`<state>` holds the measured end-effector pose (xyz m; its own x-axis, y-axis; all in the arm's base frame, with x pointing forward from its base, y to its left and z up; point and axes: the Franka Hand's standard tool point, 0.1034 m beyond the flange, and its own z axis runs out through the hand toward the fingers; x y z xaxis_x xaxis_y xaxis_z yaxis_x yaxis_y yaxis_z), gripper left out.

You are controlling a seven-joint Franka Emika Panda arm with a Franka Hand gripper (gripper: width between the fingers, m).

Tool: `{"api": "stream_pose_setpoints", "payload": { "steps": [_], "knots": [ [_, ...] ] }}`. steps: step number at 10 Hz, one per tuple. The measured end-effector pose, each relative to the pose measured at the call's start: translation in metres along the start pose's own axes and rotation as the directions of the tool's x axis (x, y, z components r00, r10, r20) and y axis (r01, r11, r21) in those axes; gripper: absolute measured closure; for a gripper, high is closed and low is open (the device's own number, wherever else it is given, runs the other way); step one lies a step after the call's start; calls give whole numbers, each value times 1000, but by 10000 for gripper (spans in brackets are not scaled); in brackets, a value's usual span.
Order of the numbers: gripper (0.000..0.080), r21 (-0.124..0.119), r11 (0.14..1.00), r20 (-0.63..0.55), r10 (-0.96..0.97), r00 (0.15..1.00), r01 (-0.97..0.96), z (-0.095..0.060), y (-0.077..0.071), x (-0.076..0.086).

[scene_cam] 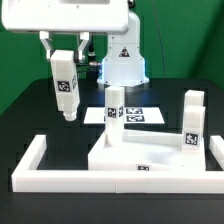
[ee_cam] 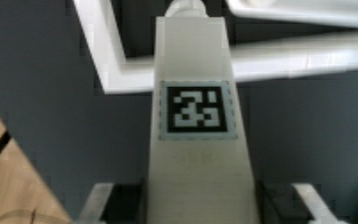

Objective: Assemble desk

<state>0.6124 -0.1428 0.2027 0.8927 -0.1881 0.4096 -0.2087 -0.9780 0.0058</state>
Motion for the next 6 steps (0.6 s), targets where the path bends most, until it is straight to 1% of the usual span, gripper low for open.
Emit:
{"api": "stream_pose_setpoints", "payload": {
  "steps": [1,2,3,4,5,6],
  "knots": [
    [511,-4,1000,-40,-11,999,11,5,-3,-7],
    [511,-25,1000,-111,-11,994,9,4,-1,-5],
    [511,-39,999,-152,-20,988,14,4,-4,-7],
    [511,-78,997,-216,-37,976,21,4,-1,-8],
    [511,-70,997,-202,-26,979,12,12,-7,-15],
    [511,-64,998,-194,-23,981,11,11,-7,-15]
  ]
}}
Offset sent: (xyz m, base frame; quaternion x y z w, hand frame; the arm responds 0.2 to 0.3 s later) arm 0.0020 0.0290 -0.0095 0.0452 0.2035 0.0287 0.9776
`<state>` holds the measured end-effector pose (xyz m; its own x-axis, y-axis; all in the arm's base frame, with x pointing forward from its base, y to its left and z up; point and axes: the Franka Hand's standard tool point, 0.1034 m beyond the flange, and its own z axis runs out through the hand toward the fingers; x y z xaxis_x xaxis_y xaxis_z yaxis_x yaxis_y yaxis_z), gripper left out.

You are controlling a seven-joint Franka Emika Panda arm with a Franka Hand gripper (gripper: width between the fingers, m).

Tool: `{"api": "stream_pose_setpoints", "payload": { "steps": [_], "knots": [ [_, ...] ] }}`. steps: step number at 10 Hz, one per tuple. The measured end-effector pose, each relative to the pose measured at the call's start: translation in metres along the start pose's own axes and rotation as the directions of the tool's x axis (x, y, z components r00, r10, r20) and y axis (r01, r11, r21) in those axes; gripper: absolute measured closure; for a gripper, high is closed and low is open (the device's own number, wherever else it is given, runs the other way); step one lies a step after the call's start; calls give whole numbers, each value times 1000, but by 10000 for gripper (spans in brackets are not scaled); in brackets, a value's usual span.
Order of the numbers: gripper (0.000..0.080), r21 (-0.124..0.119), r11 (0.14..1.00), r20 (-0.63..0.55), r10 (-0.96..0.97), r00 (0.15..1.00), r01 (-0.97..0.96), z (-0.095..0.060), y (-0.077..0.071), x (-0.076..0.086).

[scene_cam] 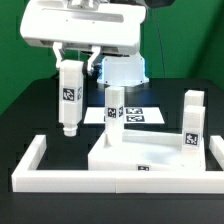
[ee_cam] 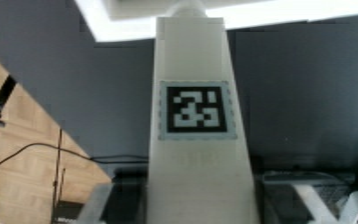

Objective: Assemble desk

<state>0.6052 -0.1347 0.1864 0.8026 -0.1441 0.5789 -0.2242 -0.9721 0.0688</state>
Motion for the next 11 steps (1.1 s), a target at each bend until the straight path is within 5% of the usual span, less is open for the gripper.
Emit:
{"api": "stream_pose_setpoints", "payload": {
  "steps": [2,4,5,7,11],
  "knots": [
    [511,2,1000,8,0,1000,0,0,2,-2],
    [511,48,998,59,26,998,-29,-5,12,-5],
    [511,71,997,74,37,997,-42,-4,6,-7],
    [510,112,986,88,114,990,-123,-7,-36,-3],
    [510,116,986,130,105,986,-120,-5,-37,-1]
  ]
}}
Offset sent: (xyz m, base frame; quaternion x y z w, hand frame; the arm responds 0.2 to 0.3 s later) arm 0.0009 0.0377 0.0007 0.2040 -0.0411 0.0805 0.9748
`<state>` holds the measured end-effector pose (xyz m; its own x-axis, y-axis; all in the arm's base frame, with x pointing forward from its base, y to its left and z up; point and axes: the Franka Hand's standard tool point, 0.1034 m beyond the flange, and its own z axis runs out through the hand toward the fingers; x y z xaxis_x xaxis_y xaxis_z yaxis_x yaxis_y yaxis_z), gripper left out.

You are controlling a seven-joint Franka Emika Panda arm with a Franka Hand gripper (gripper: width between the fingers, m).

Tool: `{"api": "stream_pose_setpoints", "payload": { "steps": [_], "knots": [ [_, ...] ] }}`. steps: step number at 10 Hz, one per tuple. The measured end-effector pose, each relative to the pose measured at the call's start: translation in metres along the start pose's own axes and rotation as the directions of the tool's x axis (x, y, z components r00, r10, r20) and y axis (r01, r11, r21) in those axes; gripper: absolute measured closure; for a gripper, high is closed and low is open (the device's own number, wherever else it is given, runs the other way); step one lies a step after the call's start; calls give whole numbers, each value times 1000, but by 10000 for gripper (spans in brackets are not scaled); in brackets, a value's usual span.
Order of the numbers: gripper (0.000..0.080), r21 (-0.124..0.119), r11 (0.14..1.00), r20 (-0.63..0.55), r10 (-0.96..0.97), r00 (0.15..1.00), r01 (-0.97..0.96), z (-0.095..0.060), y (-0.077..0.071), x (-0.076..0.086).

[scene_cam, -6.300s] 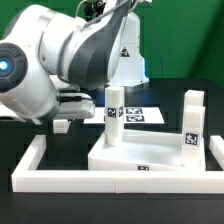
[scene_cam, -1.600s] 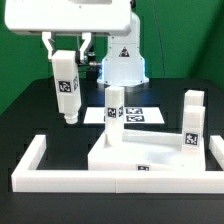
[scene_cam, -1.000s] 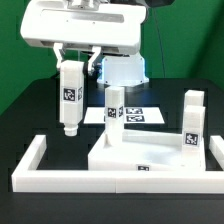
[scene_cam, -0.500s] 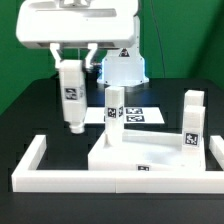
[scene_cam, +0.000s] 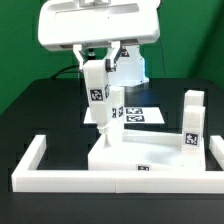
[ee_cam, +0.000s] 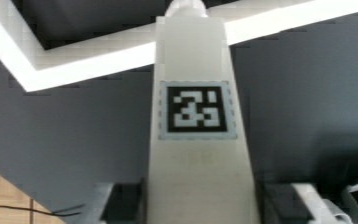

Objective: Assemble desk

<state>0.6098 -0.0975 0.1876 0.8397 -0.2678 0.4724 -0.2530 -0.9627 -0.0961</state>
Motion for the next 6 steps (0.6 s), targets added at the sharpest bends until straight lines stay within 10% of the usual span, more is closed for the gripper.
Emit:
{"api": "stream_pose_setpoints", "payload": {
  "steps": [6],
  "knots": [
    [510,-28,1000,20,5,1000,-4,26,16,-27]
  ]
}}
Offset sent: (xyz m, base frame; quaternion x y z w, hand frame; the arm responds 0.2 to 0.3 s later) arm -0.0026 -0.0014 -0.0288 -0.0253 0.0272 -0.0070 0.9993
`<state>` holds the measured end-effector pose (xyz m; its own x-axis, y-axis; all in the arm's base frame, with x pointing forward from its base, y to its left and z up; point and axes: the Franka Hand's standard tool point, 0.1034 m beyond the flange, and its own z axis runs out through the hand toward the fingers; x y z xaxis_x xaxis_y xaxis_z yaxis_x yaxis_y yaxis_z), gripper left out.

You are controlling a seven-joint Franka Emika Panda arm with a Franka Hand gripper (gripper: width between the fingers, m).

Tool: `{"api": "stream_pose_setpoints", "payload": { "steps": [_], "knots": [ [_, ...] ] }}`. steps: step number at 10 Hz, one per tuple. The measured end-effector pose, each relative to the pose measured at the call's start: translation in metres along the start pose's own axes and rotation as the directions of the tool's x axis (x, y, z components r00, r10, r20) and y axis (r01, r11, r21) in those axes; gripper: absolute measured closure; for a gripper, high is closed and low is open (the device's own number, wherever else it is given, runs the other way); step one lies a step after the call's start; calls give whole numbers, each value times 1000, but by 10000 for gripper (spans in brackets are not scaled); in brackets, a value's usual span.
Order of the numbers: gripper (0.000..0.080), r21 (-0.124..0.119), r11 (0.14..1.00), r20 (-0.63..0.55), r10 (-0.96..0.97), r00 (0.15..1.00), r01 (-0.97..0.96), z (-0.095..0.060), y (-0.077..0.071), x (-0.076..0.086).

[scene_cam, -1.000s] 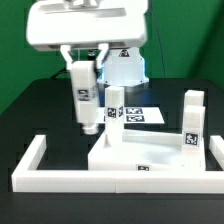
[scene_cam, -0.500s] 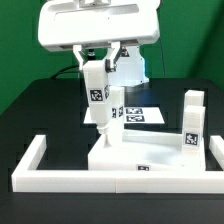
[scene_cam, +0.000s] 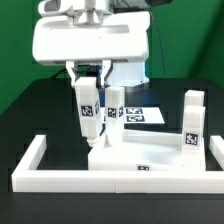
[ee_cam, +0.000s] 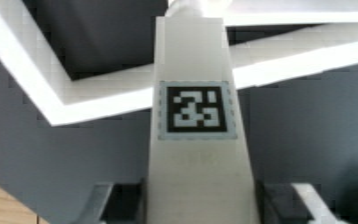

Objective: Assemble desk

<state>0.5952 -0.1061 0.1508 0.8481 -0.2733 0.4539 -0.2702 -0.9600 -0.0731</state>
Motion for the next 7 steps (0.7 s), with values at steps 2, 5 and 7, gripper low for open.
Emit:
{"api": "stream_pose_setpoints", "payload": {
  "steps": [2,5,7],
  "knots": [
    [510,4,1000,0,-3,1000,3,2,-17,-3],
    [510,5,1000,8,-4,1000,4,5,-22,-7],
    [510,0,1000,14,-1,1000,1,9,-18,-10]
  ]
}}
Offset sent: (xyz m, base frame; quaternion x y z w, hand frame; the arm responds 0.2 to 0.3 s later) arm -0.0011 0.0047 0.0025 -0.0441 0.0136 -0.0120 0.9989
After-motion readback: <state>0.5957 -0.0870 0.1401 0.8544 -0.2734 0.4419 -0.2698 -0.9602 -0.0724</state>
